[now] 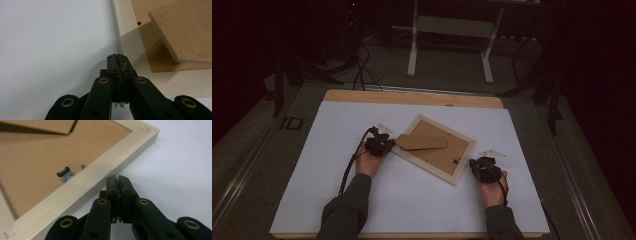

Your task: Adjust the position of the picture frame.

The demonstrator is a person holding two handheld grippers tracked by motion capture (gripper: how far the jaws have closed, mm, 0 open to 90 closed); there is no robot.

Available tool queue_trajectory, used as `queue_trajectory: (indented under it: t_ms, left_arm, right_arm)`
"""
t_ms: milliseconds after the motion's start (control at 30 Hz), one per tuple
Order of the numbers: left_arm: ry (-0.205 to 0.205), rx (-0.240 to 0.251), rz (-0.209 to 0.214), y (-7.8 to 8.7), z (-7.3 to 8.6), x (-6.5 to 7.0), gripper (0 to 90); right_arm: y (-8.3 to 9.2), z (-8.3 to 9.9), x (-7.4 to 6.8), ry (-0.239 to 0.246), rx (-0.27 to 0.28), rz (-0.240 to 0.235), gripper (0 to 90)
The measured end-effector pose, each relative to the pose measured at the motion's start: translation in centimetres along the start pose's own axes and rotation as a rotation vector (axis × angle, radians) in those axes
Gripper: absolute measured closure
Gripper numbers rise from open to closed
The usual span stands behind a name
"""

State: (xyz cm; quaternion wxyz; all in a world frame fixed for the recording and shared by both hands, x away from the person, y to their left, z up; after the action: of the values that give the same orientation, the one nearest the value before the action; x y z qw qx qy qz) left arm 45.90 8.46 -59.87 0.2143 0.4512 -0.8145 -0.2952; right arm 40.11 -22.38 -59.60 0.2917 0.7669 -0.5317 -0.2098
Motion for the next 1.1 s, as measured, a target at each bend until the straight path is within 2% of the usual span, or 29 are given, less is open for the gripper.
queue_trajectory:
  t_ms: [33,100,167,267,567,733,867,1100]
  left_arm:
    - [0.012,-0.001,0.003,0.0,0.0,0.0,90.0]
    - [0.013,-0.012,-0.007,0.0,0.1,0.2,90.0]
    - [0.013,-0.023,-0.011,0.1,0.2,0.5,90.0]
    - [0.02,-0.034,-0.008,0.3,0.3,0.7,90.0]
    - [0.017,-0.038,-0.01,1.2,1.3,1.6,90.0]
    - [0.006,-0.062,-0.034,2.0,1.9,2.3,90.0]
    - [0.008,-0.058,-0.031,2.7,2.7,2.7,90.0]
    - [0.042,-0.047,-0.025,3.9,3.9,3.0,90.0]
  right_arm:
    - [-0.1,0.0,0.0,-0.004,-0.006,-0.011,89.9]
    - [-0.3,0.0,-0.3,-0.047,-0.01,-0.062,90.0]
    - [-0.4,-0.1,-0.2,-0.05,-0.009,-0.052,90.0]
    - [-0.4,-0.1,0.1,-0.077,-0.011,-0.066,90.0]
    - [-0.4,-0.2,0.1,-0.062,-0.016,-0.057,90.0]
    - [-0.5,-0.2,0.1,-0.036,-0.022,-0.071,90.0]
    - [-0.5,-0.2,0.0,-0.029,-0.021,-0.077,90.0]
    - [-0.5,-0.3,-0.8,0.0,-0.024,-0.092,90.0]
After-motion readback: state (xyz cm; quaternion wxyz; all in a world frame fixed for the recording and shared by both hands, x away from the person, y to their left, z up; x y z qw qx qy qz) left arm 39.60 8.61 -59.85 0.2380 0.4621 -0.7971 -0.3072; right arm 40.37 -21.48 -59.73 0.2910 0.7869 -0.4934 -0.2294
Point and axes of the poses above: each handheld gripper's, and its own axes: y roughly backward along the jaws, z roughly out of its underside, x roughly to its right, the point moved 9 cm from there along -y, roughly forward along the jaws, and after that the axes turned 3 degrees about y, right-handed, at the moved point
